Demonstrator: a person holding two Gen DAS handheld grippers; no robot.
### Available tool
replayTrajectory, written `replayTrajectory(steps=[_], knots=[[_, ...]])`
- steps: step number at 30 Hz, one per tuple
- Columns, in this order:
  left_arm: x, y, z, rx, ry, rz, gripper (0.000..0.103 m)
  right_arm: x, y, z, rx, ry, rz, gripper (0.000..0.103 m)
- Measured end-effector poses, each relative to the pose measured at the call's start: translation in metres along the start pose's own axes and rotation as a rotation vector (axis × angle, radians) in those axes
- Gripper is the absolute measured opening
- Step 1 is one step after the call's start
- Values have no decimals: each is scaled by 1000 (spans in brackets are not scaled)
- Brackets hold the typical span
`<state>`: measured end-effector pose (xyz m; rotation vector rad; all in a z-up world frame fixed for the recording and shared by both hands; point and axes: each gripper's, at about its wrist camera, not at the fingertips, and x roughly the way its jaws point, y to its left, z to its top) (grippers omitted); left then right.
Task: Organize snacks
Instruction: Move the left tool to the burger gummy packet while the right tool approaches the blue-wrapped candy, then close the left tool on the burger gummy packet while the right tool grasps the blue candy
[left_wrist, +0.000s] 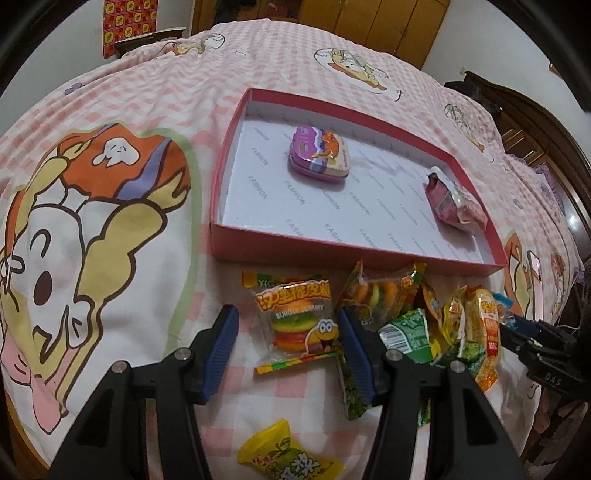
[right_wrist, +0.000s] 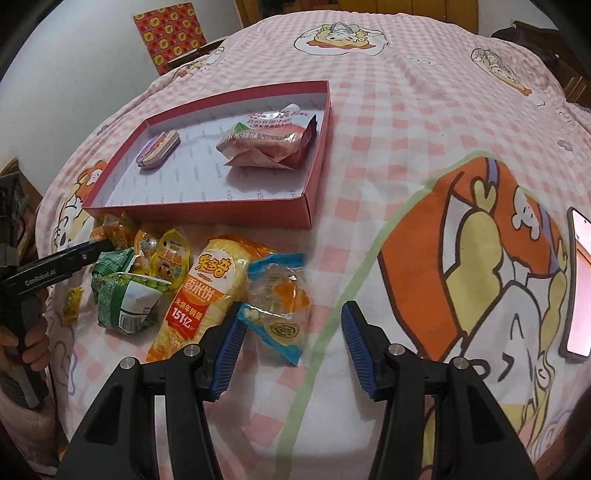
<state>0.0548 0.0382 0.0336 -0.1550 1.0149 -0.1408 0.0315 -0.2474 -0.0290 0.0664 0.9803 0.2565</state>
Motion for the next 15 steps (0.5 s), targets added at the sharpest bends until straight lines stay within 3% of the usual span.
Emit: replayTrajectory(steps=[9, 15], knots=[[4, -6, -1, 43, -3, 53, 53, 5, -3, -5, 32, -44, 18, 54], [6, -10, -3, 72, -18, 72, 53, 8, 4, 2, 21, -62, 16, 37]])
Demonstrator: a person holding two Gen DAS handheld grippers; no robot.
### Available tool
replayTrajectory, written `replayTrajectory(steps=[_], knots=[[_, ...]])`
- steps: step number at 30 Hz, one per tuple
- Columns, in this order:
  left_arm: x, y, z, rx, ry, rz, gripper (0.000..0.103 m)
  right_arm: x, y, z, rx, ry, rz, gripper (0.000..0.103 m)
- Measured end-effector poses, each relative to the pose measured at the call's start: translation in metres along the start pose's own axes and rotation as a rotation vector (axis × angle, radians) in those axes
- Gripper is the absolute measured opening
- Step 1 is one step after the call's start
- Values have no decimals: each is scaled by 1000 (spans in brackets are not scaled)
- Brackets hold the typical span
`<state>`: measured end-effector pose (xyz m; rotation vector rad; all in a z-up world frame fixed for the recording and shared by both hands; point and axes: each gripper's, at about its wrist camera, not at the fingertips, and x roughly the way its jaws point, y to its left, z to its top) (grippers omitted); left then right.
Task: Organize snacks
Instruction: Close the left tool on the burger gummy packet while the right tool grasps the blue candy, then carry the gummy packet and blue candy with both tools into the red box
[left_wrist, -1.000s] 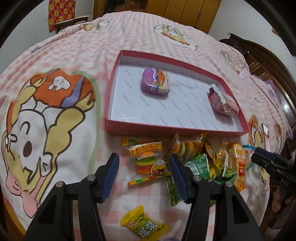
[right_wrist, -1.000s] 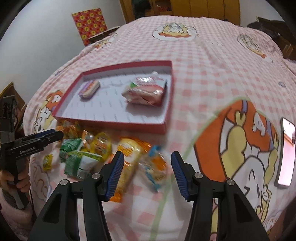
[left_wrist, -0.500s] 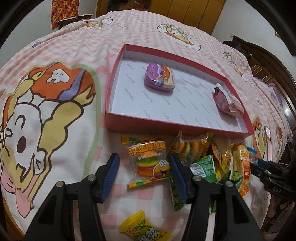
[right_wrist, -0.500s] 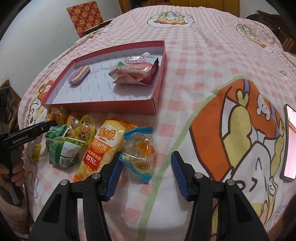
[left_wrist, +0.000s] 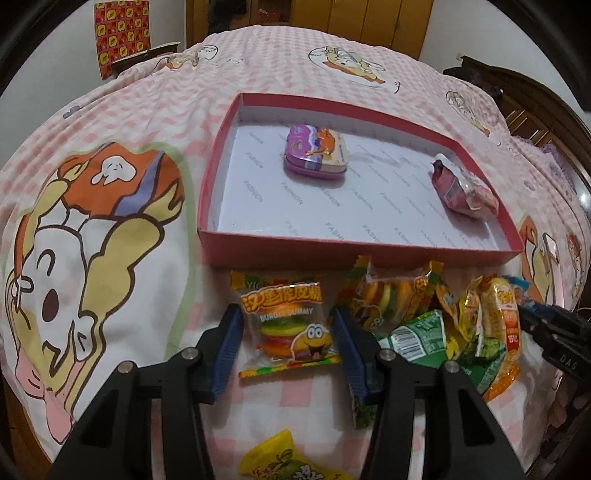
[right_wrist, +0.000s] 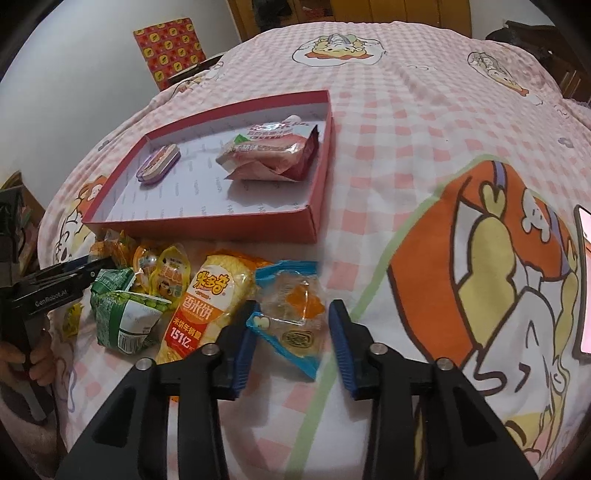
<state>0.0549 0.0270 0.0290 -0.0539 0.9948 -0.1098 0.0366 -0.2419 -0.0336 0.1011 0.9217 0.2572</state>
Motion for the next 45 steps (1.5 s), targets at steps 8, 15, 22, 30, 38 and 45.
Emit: replayTrajectory(steps=[8, 15, 22, 30, 38, 45], knots=[[-5, 4, -2, -12, -16, -14, 39, -4, -4, -5, 18, -18, 29, 33], [-12, 6, -4, -23, -18, -44, 38, -11, -3, -8, 16, -33, 35, 31], [-28, 5, -1, -16, -53, -48, 38, -19, -3, -6, 14, -46, 23, 30], [-47, -1, 4, 4, -94, -32, 38, -30, 7, 1, -17, -66, 26, 30], [-52, -2, 16, 18, -112, -31, 38, -33, 13, 8, -41, -68, 28, 30], [-47, -4, 34, 26, -105, -35, 38, -34, 16, 19, -40, -67, 41, 30]])
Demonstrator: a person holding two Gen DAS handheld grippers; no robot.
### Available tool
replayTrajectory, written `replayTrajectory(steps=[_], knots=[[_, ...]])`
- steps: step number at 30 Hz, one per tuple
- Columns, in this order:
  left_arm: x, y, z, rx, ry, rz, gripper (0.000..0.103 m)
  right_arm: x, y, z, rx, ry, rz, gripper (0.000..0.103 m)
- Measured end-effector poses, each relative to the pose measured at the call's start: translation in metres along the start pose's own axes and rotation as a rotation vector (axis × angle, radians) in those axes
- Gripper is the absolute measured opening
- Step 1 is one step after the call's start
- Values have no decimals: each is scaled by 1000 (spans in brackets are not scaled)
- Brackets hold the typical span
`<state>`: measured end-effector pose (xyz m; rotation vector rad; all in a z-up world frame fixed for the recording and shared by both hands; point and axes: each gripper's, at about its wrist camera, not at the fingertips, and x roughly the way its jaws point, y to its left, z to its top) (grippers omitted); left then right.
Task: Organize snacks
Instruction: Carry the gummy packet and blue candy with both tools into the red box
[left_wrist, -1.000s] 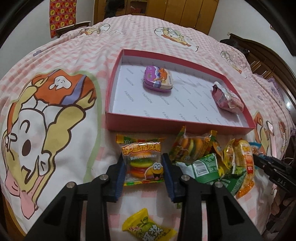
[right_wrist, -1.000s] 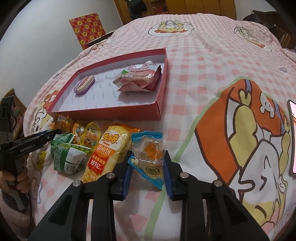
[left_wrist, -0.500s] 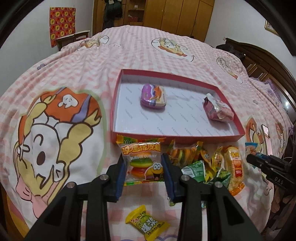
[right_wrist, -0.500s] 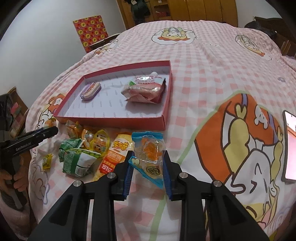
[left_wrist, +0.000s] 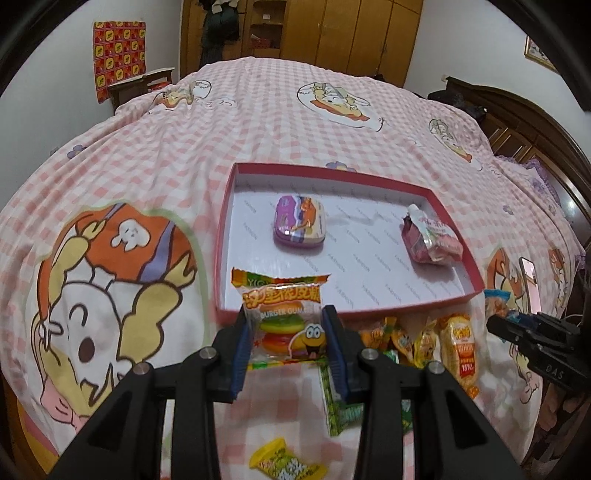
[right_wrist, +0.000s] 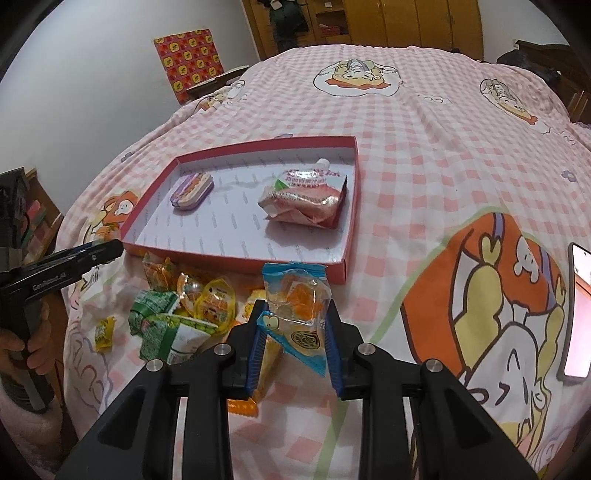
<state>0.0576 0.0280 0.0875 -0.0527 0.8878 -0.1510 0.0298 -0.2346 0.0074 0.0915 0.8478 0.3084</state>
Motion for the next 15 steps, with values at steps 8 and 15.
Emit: replayTrajectory(steps=[8, 15], knots=[[15, -4, 21, 19, 9, 2, 38, -2, 12, 19, -36, -25, 2, 30], [32, -4, 32, 24, 30, 13, 38, 11, 15, 36, -48, -15, 9, 30]])
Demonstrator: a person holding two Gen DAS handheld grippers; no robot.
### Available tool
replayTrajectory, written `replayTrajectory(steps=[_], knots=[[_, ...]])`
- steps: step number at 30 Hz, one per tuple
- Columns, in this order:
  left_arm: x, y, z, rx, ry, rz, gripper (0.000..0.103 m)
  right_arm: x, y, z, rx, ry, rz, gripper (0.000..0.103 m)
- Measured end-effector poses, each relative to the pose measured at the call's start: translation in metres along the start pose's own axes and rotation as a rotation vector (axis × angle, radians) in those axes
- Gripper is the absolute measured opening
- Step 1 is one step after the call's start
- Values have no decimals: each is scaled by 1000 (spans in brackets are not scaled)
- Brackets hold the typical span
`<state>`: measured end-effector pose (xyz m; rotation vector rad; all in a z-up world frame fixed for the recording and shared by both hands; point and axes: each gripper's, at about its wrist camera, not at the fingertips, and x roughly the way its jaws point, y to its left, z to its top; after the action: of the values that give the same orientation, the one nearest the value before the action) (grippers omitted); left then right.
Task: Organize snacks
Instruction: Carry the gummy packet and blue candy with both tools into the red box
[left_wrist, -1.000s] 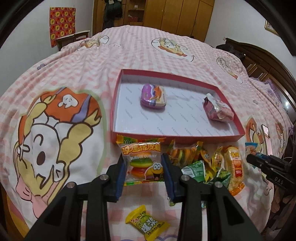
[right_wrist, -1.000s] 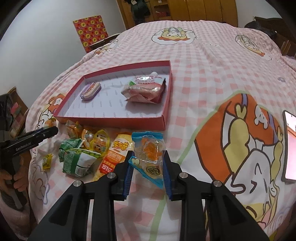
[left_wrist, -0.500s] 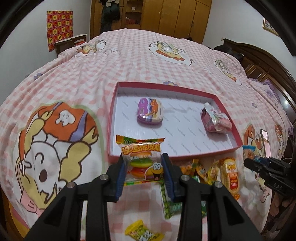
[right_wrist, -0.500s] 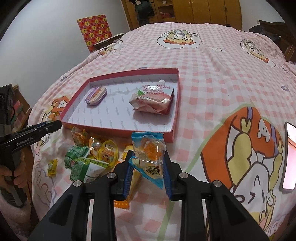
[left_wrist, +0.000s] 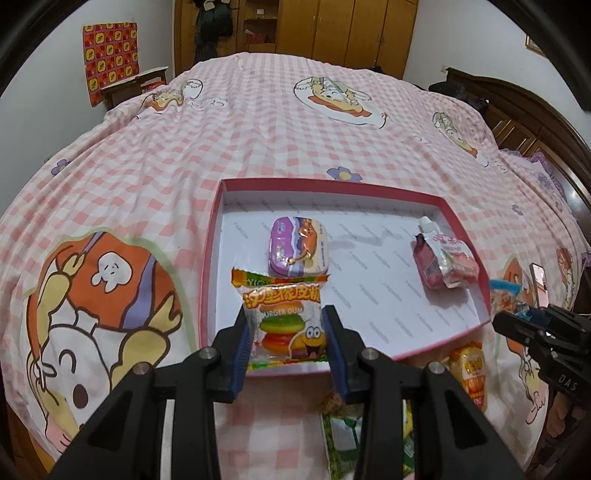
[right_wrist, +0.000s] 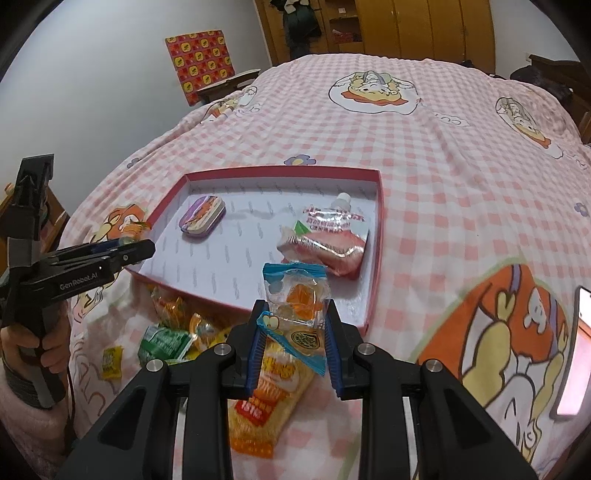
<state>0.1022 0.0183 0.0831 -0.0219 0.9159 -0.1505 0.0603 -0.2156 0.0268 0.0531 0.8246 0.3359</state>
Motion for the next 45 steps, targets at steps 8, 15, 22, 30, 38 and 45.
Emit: replayTrajectory(steps=[8, 15, 22, 30, 38, 45], knots=[[26, 7, 2, -23, 50, -20, 38, 23, -5, 12, -4, 34, -15, 30], [39, 2, 6, -8, 55, -22, 38, 33, -6, 17, -19, 19, -32, 30], [51, -4, 12, 21, 42, 12, 38, 42, -10, 20, -11, 6, -18, 29], [59, -6, 18, 47, 23, 60, 39, 46, -12, 24, -11, -19, -15, 29], [64, -1, 24, 22, 15, 55, 39, 52, -16, 27, -7, -18, -14, 29], [66, 0, 24, 21, 7, 53, 39, 56, -15, 29, -15, -21, -14, 29]])
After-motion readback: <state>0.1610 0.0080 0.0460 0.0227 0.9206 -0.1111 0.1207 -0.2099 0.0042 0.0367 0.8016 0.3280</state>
